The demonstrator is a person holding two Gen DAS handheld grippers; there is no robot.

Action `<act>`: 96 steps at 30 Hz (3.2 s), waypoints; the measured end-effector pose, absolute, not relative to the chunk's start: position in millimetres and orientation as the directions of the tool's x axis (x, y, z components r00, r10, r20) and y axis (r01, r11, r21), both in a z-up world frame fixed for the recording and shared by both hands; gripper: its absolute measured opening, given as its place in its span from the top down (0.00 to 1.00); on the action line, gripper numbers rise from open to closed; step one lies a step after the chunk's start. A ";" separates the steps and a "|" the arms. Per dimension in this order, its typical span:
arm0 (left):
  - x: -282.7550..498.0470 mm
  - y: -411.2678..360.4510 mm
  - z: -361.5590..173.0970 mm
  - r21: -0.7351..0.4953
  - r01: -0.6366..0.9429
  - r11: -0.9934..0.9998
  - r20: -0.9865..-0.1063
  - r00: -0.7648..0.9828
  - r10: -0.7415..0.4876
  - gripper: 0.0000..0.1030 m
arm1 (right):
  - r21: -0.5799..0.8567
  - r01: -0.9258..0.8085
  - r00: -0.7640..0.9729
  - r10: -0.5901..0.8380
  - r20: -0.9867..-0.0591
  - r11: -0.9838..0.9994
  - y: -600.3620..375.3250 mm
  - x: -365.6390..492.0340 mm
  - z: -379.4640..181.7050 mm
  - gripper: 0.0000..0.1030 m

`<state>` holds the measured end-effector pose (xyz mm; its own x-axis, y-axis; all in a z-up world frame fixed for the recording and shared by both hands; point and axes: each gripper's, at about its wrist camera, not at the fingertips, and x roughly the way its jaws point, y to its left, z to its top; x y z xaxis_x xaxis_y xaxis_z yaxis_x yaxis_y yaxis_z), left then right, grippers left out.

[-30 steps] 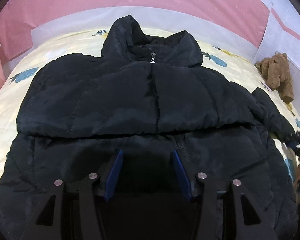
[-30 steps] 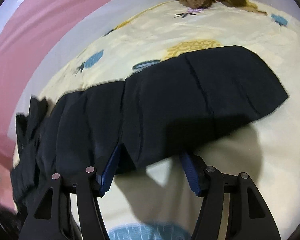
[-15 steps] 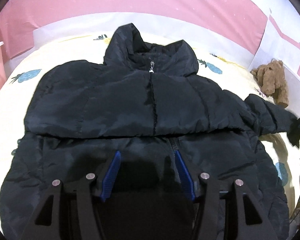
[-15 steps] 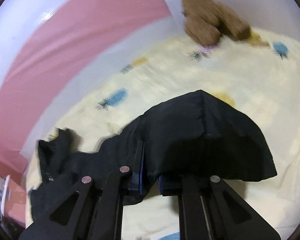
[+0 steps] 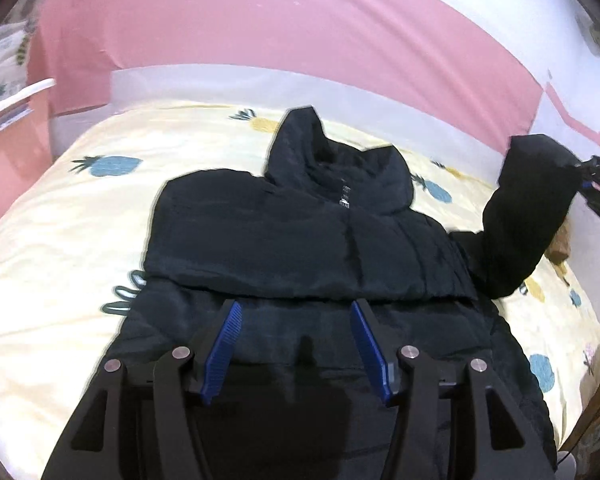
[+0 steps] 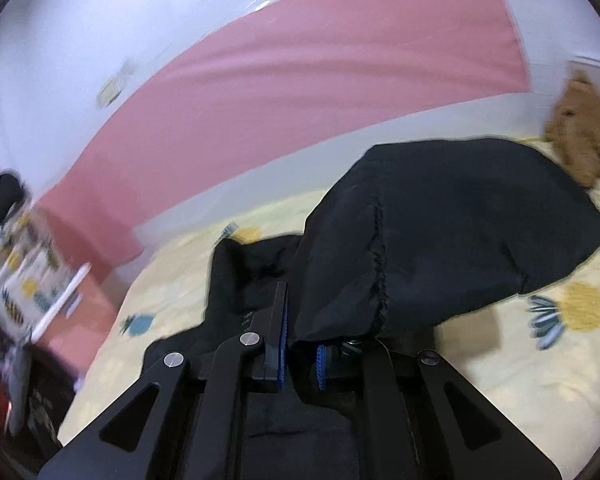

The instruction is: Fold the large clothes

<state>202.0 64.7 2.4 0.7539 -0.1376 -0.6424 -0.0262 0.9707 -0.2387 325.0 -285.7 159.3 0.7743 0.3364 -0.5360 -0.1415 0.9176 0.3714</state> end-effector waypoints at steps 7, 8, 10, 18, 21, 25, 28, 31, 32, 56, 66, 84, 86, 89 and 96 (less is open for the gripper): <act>194.8 105.3 1.1 -0.255 -0.093 0.962 -0.637 0.765 -0.095 0.45 | 0.351 -0.256 0.625 0.431 -0.651 0.901 -182.7 350.7 91.5 0.89; 194.7 109.9 0.2 -0.255 -0.100 0.962 -0.637 0.766 -0.089 0.45 | 0.346 -0.265 0.604 0.434 -0.668 0.900 -169.9 348.1 80.1 0.88; 195.5 118.7 -2.3 -0.253 -0.113 0.961 -0.641 0.763 -0.079 0.45 | 0.342 -0.280 0.551 0.442 -0.708 0.897 -148.8 355.4 56.2 0.84; 210.8 133.7 -9.9 -0.242 -0.138 0.960 -0.664 0.746 -0.060 0.45 | 0.356 -0.360 0.449 0.495 -0.744 0.862 -125.8 346.1 11.8 0.43; 220.5 130.7 -3.5 -0.242 -0.126 0.962 -0.662 0.746 -0.069 0.45 | 0.344 -0.398 0.454 0.509 -0.732 0.850 -126.5 333.7 21.9 0.42; 239.5 119.0 10.3 -0.244 -0.095 0.965 -0.649 0.755 -0.090 0.45 | 0.369 -0.443 0.467 0.562 -0.682 0.817 -150.7 316.4 45.8 0.40; 258.0 103.3 19.6 -0.243 -0.062 0.968 -0.640 0.760 -0.112 0.45 | 0.344 -0.431 0.528 0.542 -0.654 0.834 -177.3 310.9 58.7 0.40; 281.6 81.5 23.2 -0.244 -0.010 0.970 -0.641 0.752 -0.154 0.45 | 0.319 -0.325 0.612 0.455 -0.647 0.890 -225.4 315.1 59.6 0.40; 292.1 71.5 21.0 -0.249 0.014 0.968 -0.643 0.745 -0.177 0.45 | 0.311 -0.265 0.634 0.408 -0.657 0.913 -244.4 320.6 54.8 0.40; 359.0 51.0 -15.0 -0.085 -0.007 0.996 -0.687 0.724 -0.054 0.53 | 0.173 -0.055 0.634 0.168 -0.755 0.983 -305.6 401.3 6.7 0.67; 392.6 54.0 -74.0 -0.056 -0.013 0.998 -0.720 0.694 -0.031 0.52 | 0.050 -0.040 0.585 0.064 -0.809 0.998 -296.1 422.5 -54.8 0.68; 341.5 56.6 -61.8 -0.122 0.004 0.993 -0.739 0.667 -0.093 0.53 | 0.126 -0.180 0.547 0.206 -0.811 0.976 -246.2 362.3 -33.8 0.67; 341.5 54.9 -62.3 -0.110 0.006 0.994 -0.738 0.669 -0.085 0.53 | 0.105 -0.182 0.545 0.189 -0.817 0.978 -242.2 362.0 -37.9 0.67; 341.7 49.2 -65.4 -0.071 0.012 0.997 -0.735 0.676 -0.060 0.53 | 0.077 -0.185 0.545 0.168 -0.821 0.980 -237.9 363.1 -43.7 0.67; 339.7 47.9 -60.7 -0.056 0.004 0.998 -0.735 0.677 -0.044 0.54 | 0.075 -0.165 0.553 0.155 -0.819 0.983 -240.1 361.4 -34.6 0.67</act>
<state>339.7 47.9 -60.7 0.6769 -0.0443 -0.7348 0.0044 0.9984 -0.0561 361.4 -240.1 -34.6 0.5529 0.1550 -0.8187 -0.1652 0.9834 0.0746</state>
